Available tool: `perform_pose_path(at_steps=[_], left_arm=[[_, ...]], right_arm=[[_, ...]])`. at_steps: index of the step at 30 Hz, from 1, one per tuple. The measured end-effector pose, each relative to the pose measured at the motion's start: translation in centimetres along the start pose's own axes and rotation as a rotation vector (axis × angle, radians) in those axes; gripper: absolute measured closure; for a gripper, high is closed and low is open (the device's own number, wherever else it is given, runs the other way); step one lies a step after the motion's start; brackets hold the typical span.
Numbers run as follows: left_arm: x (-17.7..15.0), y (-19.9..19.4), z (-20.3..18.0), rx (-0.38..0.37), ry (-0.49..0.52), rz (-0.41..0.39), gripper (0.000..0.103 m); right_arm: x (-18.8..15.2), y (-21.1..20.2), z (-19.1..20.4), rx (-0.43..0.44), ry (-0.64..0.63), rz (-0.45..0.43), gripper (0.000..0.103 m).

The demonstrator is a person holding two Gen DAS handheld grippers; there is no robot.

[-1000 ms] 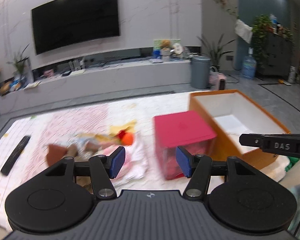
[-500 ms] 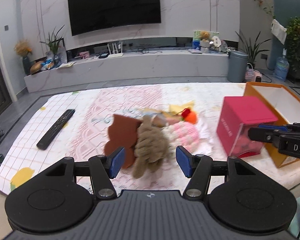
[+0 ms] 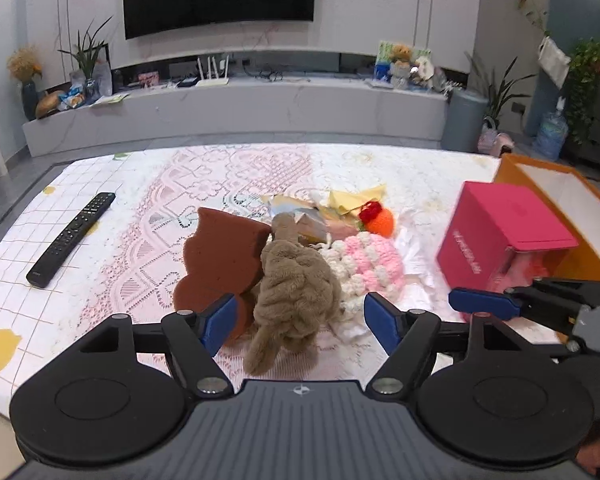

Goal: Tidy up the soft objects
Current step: 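Grasp the brown teddy bear with the left tool while the right tool grasps the pink crocheted item, then carry the teddy bear in the left tool while the right tool carries the pink crochet to the box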

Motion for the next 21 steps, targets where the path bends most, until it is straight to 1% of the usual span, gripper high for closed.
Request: perform_pose_path(at_steps=[4,9,10,11,12,13,14,17,19,21], left_arm=[[-0.1,2.2,-0.8,0.019,0.028,0.028,0.018],[-0.4,4.1,-0.9,0.078,0.056,0.058,0.019],[-0.4,4.4,-0.7,0.074,0.050,0.065,0.023],[-0.4,4.6,-0.6,0.061,0.036,0.067,0.033],[-0.5,4.6,-0.4,0.043,0.017,0.070,0.042],[-0.6,4.6,-0.3,0.031,0.005,0.074,0.055],[-0.6,4.5,-0.2,0.030,-0.003,0.071,0.061],[-0.6,3.2,0.3,0.008,-0.023,0.039,0.068],[-0.4,2.1,0.6,0.002,-0.028,0.018,0.070],[-0.1,0.8,0.8,-0.016,-0.026,-0.007,0.070]], right_arm=[[-0.2,1.9,-0.8,-0.003,-0.020,0.028,0.062],[-0.4,4.4,-1.6,-0.006,-0.057,0.066,0.061],[-0.5,4.7,-1.7,-0.003,-0.058,0.071,0.058],[-0.5,5.0,-1.9,0.001,-0.057,0.076,0.057],[-0.5,5.3,-2.0,0.002,-0.055,0.078,0.056],[-0.6,5.6,-2.1,0.003,-0.053,0.080,0.055],[-0.7,5.8,-2.2,0.004,-0.051,0.081,0.054],[-0.8,6.1,-2.4,0.000,-0.050,0.082,0.051],[-0.8,6.1,-2.5,-0.003,-0.052,0.081,0.046],[-0.8,6.0,-2.6,0.000,-0.052,0.075,0.045]])
Point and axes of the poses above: each gripper's, at about its wrist camera, not at the fingertips, and y roughly the way its jaws point, z to its left, x to its top, the point moved 6 cm from there along y, roughly the way its jaws point, and after that the axes turned 12 degrees about x, right-handed, at the moved point
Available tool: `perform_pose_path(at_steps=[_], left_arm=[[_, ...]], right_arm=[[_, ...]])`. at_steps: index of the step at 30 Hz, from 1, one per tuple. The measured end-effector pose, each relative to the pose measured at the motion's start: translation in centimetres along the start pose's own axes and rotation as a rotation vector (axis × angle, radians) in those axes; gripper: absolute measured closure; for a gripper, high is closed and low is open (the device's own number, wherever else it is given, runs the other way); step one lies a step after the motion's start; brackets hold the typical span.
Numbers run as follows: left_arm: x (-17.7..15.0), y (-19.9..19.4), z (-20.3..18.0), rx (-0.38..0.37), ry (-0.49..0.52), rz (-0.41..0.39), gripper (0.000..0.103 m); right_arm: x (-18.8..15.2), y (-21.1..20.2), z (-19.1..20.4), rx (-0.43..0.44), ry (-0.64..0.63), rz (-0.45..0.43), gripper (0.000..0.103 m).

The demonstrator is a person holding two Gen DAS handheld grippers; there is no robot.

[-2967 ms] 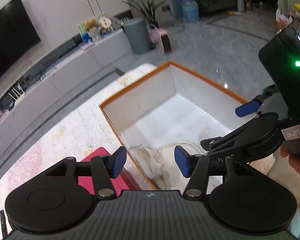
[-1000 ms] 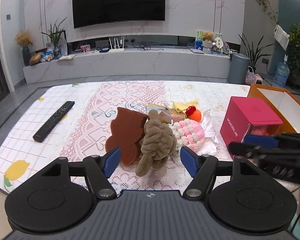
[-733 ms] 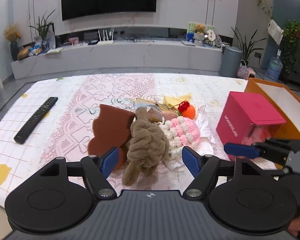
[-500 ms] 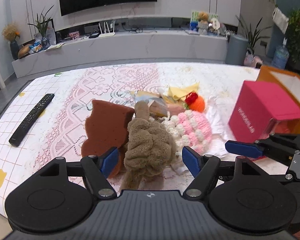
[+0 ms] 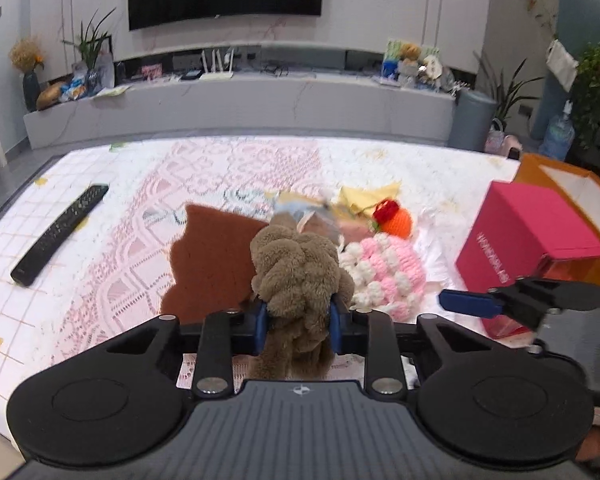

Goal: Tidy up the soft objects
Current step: 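Carry the teddy bear in the left tool while the right tool carries the pink crochet to the box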

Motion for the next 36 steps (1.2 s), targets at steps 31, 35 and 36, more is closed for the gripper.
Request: perform_pose_path(at_steps=[31,35,36], left_arm=[[1.1,-1.8,3.8,0.014,-0.116,-0.056,0.071],[0.9,-1.6,3.4,0.004,-0.113,-0.042,0.071],[0.8,-1.6,3.4,0.001,-0.113,-0.040,0.071]], right_arm=[[2.2,5.7,-2.0,-0.082,-0.017,0.011,0.033],[1.8,4.4,-0.1,-0.145,-0.112,-0.022,0.035],[1.6,4.1,0.3,-0.153,-0.125,-0.026,0.040]])
Point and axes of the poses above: each gripper's, at about its wrist camera, not at the fingertips, and y roughly the way its jaws point, z to its left, x to its top, the point moved 6 cm from there along y, roughly the way its jaws point, and after that the axes turned 12 degrees about x, right-handed, at the moved point
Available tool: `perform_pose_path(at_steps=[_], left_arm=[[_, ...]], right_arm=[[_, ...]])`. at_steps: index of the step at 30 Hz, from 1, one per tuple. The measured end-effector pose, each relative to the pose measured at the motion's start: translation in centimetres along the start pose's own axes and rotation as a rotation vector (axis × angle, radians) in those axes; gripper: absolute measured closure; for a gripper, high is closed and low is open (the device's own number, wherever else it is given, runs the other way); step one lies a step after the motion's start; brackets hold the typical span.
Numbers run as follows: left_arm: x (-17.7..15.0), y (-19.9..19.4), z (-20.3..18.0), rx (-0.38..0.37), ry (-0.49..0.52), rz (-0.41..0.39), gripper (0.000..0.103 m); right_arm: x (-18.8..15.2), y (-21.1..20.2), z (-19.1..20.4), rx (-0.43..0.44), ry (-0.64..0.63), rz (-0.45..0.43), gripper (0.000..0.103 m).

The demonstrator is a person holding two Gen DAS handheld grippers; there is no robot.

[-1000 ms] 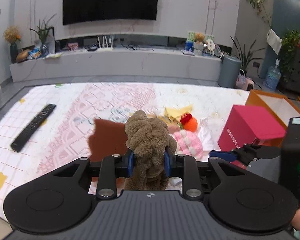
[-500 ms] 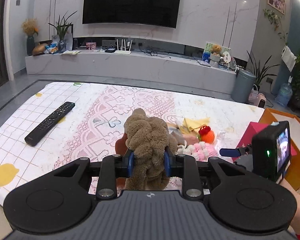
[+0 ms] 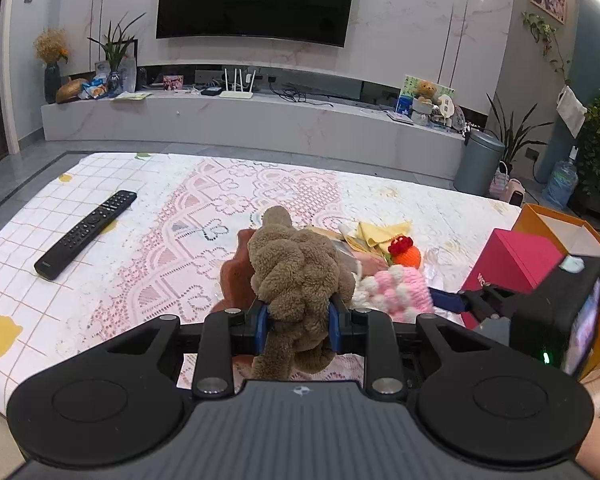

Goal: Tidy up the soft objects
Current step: 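Carry the teddy bear in the left tool while the right tool carries the pink crochet to the box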

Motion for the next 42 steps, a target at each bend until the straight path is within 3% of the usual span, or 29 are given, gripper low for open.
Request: perform_pose_path(at_steps=[2,7,18,29,35,42], left_arm=[[-0.1,-0.1,-0.2,-0.003,0.007,-0.001,0.071],[-0.1,-0.5,-0.8,-0.007,0.013,-0.003,0.071],[-0.1,-4.4,-3.1,-0.047,0.042,-0.054,0.071],[-1.0,-8.9,-6.9,-0.118,0.107,-0.088,0.071],[-1.5,-10.6,-9.8,-0.188,0.120,-0.080,0.071],[-0.6,-12.8,-14.4,-0.259,0.177,-0.132,0.071]], right_arm=[[-0.1,-0.8,0.4,-0.031,-0.014,-0.023,0.069],[0.1,-2.5,0.2,0.012,0.031,-0.046,0.081],[0.7,-10.3,0.1,0.010,0.089,-0.152,0.084],[-1.8,-19.0,-0.6,-0.026,0.185,-0.212,0.083],[-3.3,-22.9,-1.4,-0.061,0.241,-0.235,0.083],[-4.9,-28.5,-4.3,-0.125,0.285,-0.289,0.083]])
Point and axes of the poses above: each gripper's, at about its wrist camera, not at the fingertips, and y roughly the way its jaws point, z to its left, x to its top, the point moved 6 cm from there along y, roughly the way its jaws point, and after that the axes turned 12 degrees about x, right-handed, at the moved point
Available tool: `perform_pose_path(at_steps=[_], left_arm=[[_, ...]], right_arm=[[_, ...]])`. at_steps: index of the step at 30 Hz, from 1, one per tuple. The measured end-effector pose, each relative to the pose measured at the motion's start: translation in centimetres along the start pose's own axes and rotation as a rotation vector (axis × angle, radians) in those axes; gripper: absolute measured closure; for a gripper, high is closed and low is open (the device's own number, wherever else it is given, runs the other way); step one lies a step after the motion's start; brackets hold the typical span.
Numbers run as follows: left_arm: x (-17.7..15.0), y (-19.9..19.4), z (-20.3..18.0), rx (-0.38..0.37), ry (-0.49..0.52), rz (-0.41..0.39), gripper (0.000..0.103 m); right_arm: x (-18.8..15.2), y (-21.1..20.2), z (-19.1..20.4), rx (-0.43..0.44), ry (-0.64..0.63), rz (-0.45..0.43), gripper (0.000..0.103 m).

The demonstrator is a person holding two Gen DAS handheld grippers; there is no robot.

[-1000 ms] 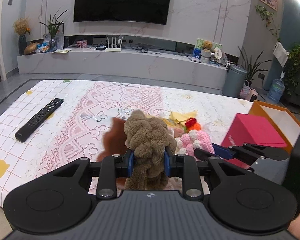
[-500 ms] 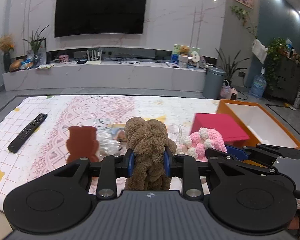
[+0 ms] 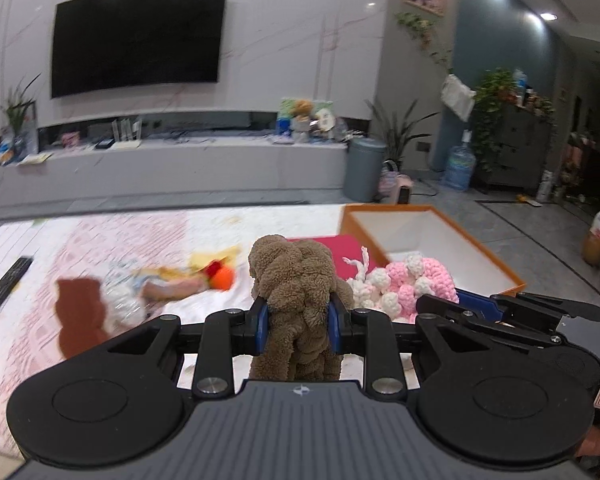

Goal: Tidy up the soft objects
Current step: 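Carry the teddy bear in the left tool while the right tool carries the pink crochet to the box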

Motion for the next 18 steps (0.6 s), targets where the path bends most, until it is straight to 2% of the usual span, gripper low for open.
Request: perform_pose_path(at_steps=[9,14,18], left_arm=[[3.3,1.1,-5.9,-0.085,0.100,-0.071,0.071],[6.0,2.4,-9.0,-0.126,0.147,-0.110,0.071],[7.8,4.4,-10.8,-0.121,0.179,-0.122,0.071]], right_arm=[[2.0,-4.6,-5.3,-0.093,0.022,-0.071,0.083],[4.5,-5.4,-8.9,-0.142,0.009,-0.103,0.083],[6.4,-4.4,-12.6,-0.175,0.015,-0.081,0.083]])
Point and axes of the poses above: each gripper's, at about its wrist camera, not at the fingertips, and y roughly the way its jaws point, z to its left, x to its top, the point moved 6 cm from there along y, roughly the way its jaws point, and after that the axes turned 12 degrees about x, right-handed, at the moved point
